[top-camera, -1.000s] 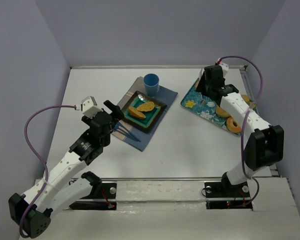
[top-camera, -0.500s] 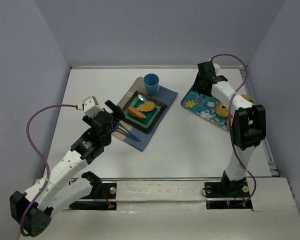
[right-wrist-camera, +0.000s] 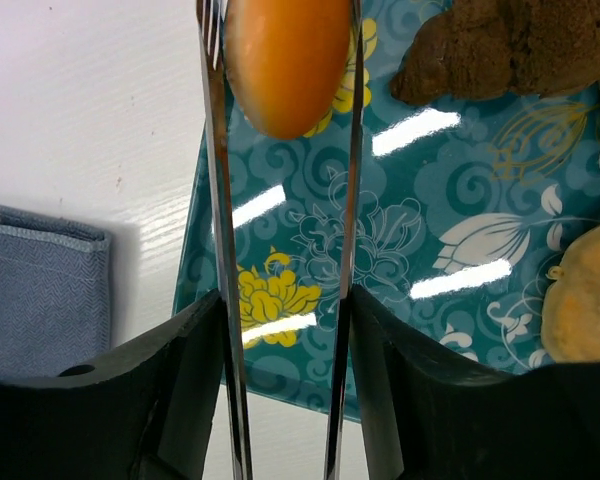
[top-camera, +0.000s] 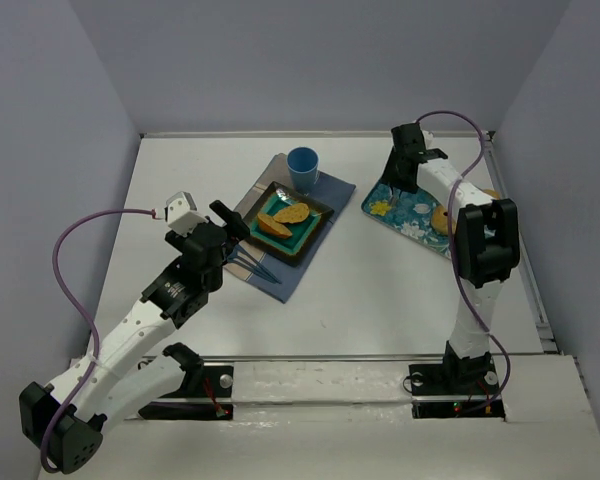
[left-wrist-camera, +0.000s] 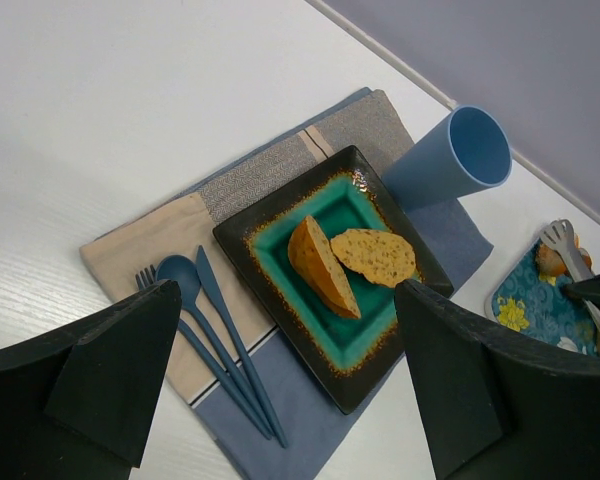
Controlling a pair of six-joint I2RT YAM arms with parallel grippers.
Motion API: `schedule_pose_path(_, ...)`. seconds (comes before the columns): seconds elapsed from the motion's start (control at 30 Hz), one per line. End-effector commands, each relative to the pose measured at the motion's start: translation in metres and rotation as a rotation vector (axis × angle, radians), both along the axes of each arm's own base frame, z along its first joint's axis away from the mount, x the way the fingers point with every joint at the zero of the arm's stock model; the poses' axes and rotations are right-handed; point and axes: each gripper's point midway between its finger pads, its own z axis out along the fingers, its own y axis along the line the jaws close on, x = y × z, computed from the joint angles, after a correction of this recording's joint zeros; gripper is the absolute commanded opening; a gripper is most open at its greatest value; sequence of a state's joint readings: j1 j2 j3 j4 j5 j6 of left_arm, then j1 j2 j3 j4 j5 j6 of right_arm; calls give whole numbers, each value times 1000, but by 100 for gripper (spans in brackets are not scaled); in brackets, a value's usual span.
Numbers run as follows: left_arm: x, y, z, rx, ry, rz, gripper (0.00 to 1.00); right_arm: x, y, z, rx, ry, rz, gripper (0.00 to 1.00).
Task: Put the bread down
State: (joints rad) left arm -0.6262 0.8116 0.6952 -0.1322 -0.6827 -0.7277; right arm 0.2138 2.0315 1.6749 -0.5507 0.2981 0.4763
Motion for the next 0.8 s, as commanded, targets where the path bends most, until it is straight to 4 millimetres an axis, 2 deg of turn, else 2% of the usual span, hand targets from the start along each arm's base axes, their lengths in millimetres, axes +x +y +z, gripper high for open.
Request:
schedule_pose_path(0.0,3,7,9,-19,-42,49,99,9,-7,25,18,-73,-55,52)
schedule_pose_path(0.2,3,7,9,-21,-43,48,99,-5,-19,48,-11,-118,-93,41)
schedule_pose_path(0.3,4,6,9,-20,-42,48,99,-18,-23,68,-11,-155,-96,39)
schedule_pose_path(0.47,4,5,9,-19,-41,43,99,-33,-16,90,20,-200,-16,38)
schedule_pose_path(0.53,4,5,9,-21,-41,40,99,-42,3,98,86,-224,105,36)
schedule_pose_path(0.57,3,5,10,-25,-44,37,99,-44,24,106,158,-255,211,35)
schedule_pose_path(0.63,3,5,10,-25,-44,36,99,-56,49,117,208,-297,362,33)
schedule_pose_path(0.67,2,5,12,-30,-50,34,99,-71,75,129,245,-343,471,33)
schedule_pose_path(0.77,2,5,12,-32,-51,31,99,-98,109,140,209,-383,636,33)
